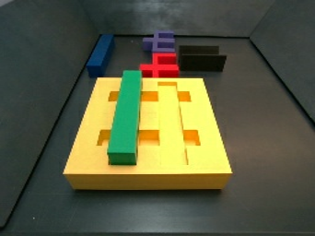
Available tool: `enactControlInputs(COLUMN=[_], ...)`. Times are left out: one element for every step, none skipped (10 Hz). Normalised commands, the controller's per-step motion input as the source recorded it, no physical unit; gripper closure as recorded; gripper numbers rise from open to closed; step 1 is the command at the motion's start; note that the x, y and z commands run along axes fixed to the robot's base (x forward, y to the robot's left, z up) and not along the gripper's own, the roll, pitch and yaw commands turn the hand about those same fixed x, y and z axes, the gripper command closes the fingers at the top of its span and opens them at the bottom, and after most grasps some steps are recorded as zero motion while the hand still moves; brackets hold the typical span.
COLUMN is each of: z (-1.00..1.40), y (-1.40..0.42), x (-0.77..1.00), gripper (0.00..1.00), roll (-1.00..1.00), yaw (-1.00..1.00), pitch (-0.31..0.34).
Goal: Pick up the blue object. Move up. Move to above the board. Insert the blue object.
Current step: Pick up the blue object.
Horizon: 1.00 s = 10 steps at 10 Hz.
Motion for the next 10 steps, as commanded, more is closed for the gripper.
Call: enactControlInputs(z=[-0.09, -0.34, -0.59, -0.7, -0.75, -0.68, -0.61, -0.5, -0.32, -0.2], y=[-0.44, -0.76, -0.48, -0.13, 0.14, 0.47, 0.48, 0.15, 0.0, -0.18], x=[-0.17, -0.51, -0.76, -1.0, -1.0, -0.93, -0.9, -0.91, -0.83, -0.65], gripper=[0.0, 0.0, 0.0, 0.0, 0.0, 0.0, 0.0, 0.0, 0.0, 0.0], roll=[0.02, 0.19, 0.16, 0.05, 0.0, 0.02, 0.07, 0.17, 0.17, 0.15], yaw=[0.06, 0.33, 0.19, 0.0, -0.03, -0.24, -0.29, -0.33, -0.25, -0.15], pitch=[-0.049, -0.134, -0.201, -0.23, -0.27, -0.2, -0.186, -0.156, -0.134, -0.067])
